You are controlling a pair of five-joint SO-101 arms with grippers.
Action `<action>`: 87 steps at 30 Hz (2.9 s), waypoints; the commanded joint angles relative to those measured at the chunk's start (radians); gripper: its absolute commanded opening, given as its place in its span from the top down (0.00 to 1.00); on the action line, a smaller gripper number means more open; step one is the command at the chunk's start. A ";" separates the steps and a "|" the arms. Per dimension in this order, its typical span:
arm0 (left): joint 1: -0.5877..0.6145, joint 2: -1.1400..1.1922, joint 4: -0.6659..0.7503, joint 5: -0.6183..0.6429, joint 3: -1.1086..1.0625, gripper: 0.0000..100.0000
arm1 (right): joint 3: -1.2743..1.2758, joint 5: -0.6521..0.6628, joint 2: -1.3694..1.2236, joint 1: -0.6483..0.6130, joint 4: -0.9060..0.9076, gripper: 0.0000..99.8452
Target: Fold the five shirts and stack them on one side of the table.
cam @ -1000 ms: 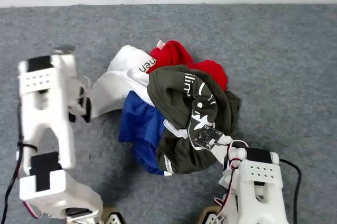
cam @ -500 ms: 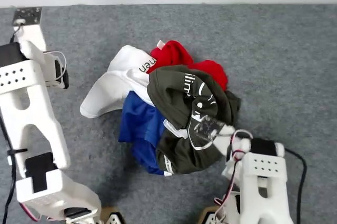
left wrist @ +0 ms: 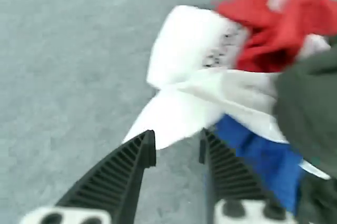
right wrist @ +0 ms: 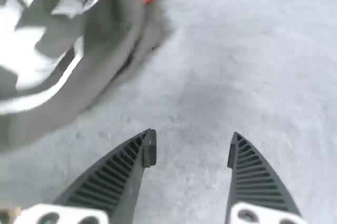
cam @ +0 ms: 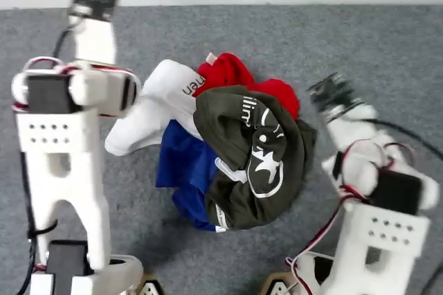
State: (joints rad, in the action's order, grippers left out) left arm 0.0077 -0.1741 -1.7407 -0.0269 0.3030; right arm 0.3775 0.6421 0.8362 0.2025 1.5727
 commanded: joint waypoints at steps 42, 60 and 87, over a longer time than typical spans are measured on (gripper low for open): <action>0.157 0.655 0.718 -0.074 -0.022 0.99 | 0.192 -0.147 0.010 0.196 0.206 0.45; 0.792 0.106 0.453 -0.075 0.154 0.99 | 0.354 -0.146 0.010 0.194 0.084 0.45; 0.187 0.011 0.209 -0.043 -0.490 0.69 | 0.436 -0.138 0.010 0.194 0.077 0.44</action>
State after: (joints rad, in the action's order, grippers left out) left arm 0.2317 -0.1143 -1.5413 -0.0391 -0.1435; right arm 0.8132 0.4872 0.8362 0.3943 1.6663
